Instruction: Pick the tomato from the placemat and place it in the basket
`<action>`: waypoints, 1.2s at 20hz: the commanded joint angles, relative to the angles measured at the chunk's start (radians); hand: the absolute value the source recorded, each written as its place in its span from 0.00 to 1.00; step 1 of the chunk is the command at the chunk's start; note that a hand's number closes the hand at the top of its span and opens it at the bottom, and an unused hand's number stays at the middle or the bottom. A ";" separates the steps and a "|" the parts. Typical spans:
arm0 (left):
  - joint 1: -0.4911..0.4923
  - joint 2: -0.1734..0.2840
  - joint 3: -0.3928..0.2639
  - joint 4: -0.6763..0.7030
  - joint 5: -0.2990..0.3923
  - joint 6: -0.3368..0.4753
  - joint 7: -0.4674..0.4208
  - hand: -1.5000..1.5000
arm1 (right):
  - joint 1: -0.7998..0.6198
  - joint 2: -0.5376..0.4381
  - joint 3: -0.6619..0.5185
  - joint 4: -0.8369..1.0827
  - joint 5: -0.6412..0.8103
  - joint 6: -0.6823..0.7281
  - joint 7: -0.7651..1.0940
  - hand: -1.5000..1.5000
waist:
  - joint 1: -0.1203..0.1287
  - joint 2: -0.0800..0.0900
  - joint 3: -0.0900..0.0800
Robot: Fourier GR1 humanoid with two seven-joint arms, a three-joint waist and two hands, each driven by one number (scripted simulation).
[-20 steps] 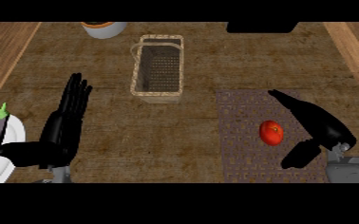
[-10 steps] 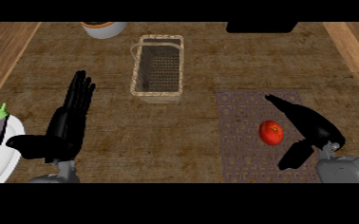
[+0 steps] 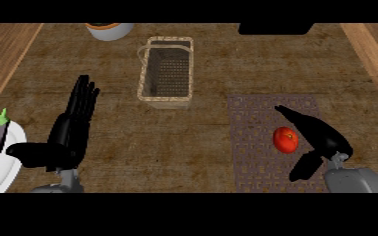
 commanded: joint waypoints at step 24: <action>0.003 -0.023 0.038 0.020 -0.016 -0.049 -0.013 0.50 | -0.078 0.066 0.080 0.198 0.210 -0.106 -0.192 1.00 | 0.001 0.000 0.000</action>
